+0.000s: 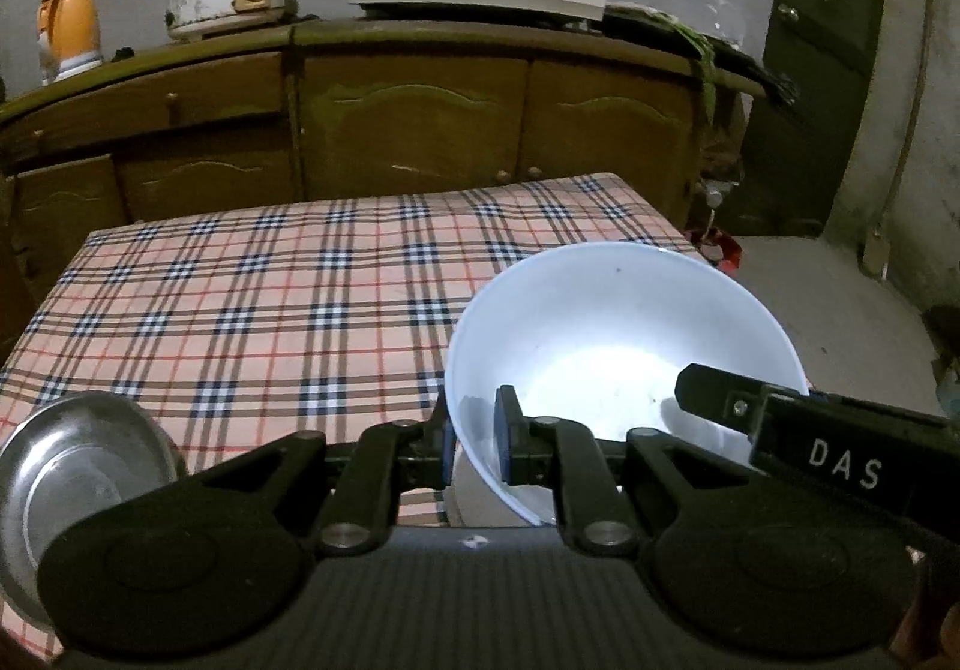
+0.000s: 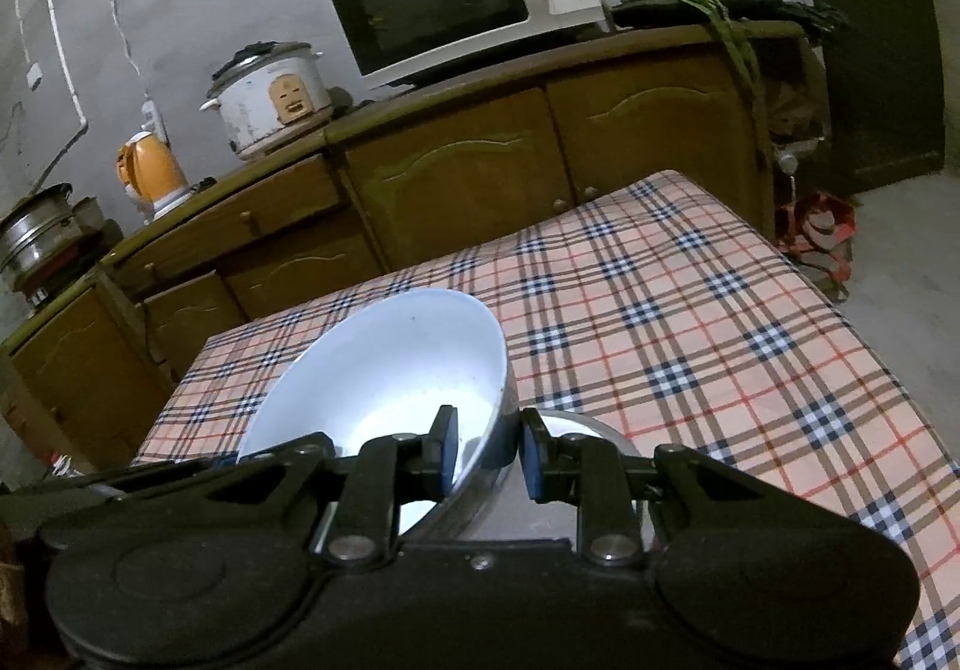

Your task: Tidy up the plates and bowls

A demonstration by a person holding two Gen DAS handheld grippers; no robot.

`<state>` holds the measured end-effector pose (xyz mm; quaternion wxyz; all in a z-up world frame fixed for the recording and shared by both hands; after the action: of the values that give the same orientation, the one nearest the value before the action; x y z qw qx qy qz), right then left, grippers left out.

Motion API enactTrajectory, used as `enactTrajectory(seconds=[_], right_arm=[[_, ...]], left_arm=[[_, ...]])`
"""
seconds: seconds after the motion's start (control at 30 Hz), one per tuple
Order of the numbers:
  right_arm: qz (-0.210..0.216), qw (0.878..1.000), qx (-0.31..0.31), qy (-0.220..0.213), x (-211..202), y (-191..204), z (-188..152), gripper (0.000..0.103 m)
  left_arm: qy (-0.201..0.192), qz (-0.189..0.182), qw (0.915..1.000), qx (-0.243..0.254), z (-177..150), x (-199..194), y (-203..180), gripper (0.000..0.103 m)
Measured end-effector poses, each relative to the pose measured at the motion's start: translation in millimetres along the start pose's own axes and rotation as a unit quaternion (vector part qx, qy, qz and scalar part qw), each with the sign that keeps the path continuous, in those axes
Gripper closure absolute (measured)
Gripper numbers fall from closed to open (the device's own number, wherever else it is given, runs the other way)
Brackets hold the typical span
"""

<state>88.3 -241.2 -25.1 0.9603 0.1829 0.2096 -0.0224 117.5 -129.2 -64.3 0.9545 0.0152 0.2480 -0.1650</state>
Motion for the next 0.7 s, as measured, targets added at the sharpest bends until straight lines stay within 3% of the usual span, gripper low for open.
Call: enactTrajectory(seconds=[0.7], right_arm=[[-0.017, 0.998, 0.029, 0.055, 37, -36, -45, 0.074]], left_arm=[[0.059, -0.006, 0.9981, 0.016, -41, 42, -8, 0.089]])
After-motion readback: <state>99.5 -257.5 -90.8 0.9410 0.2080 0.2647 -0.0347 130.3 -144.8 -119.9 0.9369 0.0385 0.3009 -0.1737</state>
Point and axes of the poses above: each gripper's, at about its wrist camera, not at the fingertips, and x roughly the way its jaws point, y to its left, z to its top, the point moved 10 cm from there along x, roughly the way its jaws point, and after that the axes turned 8 degrees about -y, right-handed, at the moved point
